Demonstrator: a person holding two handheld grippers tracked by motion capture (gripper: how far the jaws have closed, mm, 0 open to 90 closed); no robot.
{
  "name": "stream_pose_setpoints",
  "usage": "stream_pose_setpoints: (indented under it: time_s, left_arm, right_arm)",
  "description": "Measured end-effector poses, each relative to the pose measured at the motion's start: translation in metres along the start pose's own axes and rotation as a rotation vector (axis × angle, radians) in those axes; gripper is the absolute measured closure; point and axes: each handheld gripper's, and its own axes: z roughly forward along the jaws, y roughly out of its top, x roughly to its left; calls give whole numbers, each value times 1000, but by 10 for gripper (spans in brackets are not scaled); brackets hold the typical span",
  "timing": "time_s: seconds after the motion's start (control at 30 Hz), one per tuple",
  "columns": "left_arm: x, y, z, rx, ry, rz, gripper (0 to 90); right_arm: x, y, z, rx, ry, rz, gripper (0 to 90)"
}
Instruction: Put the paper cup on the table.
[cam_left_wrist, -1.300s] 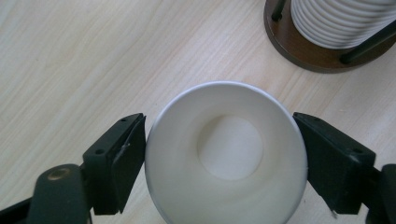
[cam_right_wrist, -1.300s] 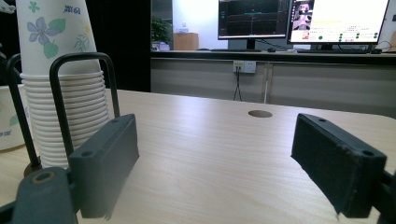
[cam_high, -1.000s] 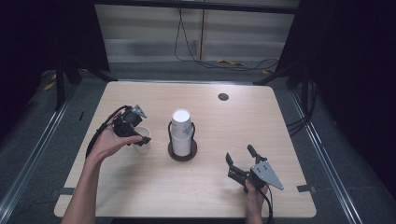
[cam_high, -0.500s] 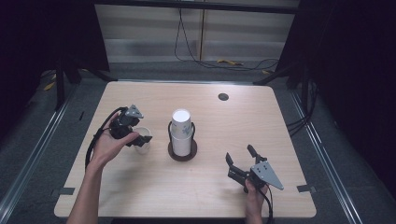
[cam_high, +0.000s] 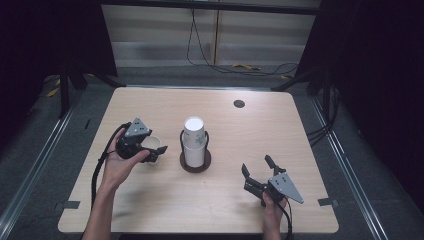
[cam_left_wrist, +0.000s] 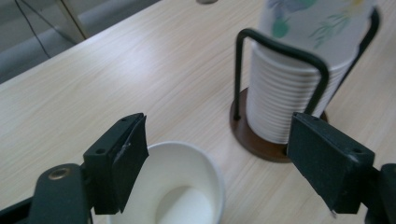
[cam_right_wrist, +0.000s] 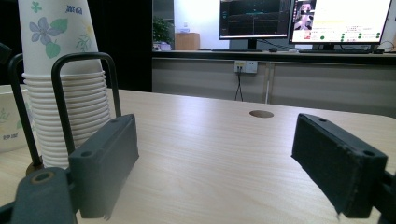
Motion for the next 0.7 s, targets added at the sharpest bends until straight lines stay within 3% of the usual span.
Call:
stream_pose_setpoints:
  time_s: [0.43, 0.7]
  left_arm:
    - [-33, -20, -6, -143, -4, -43, 202]
    - [-54, -38, -8, -177, -6, -28, 188]
  right_arm:
    - [0, 0, 0, 0, 1, 0, 136]
    - [0, 0, 0, 0, 0, 0, 136]
